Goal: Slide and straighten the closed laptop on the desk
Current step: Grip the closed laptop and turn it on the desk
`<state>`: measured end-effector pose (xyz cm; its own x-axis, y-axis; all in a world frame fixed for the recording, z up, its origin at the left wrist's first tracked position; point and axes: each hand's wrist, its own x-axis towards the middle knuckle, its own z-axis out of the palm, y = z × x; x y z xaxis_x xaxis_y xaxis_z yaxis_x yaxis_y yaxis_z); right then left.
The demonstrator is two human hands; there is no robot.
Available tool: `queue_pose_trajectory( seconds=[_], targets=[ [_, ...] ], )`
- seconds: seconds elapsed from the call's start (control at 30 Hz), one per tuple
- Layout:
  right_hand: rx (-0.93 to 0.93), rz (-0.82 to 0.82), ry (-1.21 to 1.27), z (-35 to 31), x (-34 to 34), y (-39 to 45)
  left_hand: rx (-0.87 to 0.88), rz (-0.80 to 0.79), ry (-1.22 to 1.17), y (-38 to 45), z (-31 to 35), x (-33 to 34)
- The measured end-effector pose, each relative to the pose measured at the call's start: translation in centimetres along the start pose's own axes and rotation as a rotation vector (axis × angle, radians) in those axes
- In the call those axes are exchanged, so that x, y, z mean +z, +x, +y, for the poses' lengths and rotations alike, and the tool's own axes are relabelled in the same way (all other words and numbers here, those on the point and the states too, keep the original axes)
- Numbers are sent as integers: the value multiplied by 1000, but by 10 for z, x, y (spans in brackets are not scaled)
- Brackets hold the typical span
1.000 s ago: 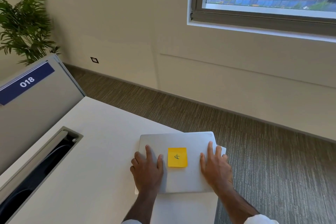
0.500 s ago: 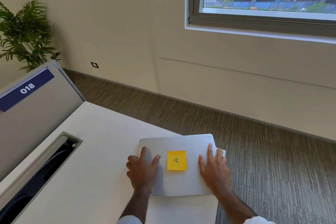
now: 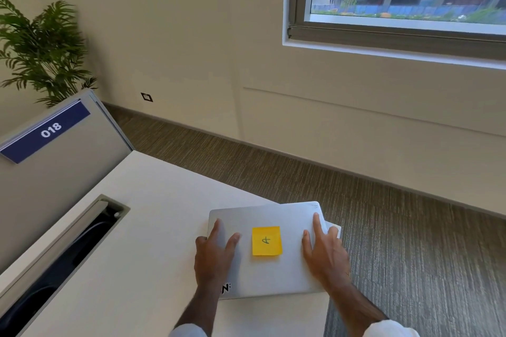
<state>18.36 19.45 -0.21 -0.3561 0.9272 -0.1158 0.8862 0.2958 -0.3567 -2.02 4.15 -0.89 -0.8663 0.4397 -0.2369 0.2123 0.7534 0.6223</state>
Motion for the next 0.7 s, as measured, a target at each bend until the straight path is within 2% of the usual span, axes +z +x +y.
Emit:
queue_pose_trajectory(
  seconds=[0.2,0.7],
  targets=[
    [-26,-29,44,-11,-17,-32,-17,-25,9,-24,-13,-19],
    [-143,-1,49,-60,-11,-89,-3,91,-24,-60,-64,-87]
  ],
)
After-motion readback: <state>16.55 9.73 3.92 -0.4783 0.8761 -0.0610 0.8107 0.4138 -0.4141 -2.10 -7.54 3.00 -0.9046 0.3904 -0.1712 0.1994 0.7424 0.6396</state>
